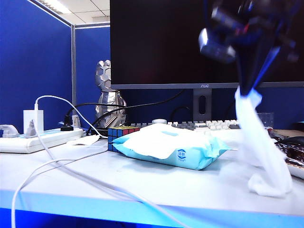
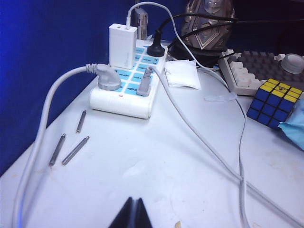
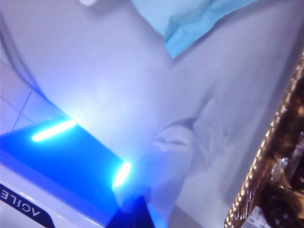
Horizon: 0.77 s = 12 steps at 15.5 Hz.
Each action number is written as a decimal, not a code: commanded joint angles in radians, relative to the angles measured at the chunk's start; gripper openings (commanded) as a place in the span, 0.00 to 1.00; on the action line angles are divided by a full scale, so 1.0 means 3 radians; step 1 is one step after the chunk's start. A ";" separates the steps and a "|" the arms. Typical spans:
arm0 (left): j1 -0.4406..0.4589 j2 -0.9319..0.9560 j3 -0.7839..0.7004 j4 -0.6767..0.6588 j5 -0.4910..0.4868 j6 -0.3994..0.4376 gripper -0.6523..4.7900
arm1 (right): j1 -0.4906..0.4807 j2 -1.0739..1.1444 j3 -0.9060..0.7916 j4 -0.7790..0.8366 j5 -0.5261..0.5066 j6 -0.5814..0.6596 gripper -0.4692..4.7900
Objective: Pull out a wet wipe from the sky blue wet wipes packet and place it on the table.
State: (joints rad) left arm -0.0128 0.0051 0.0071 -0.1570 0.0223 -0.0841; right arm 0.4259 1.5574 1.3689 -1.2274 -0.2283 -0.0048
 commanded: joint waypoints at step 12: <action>0.0006 -0.0011 -0.0006 -0.0031 0.0001 -0.0006 0.12 | 0.0004 0.0445 0.0037 0.0051 -0.0579 -0.0198 0.25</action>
State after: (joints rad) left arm -0.0128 0.0051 0.0071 -0.1570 0.0223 -0.0841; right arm 0.4259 1.6947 1.3701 -1.2278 -0.3946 -0.0608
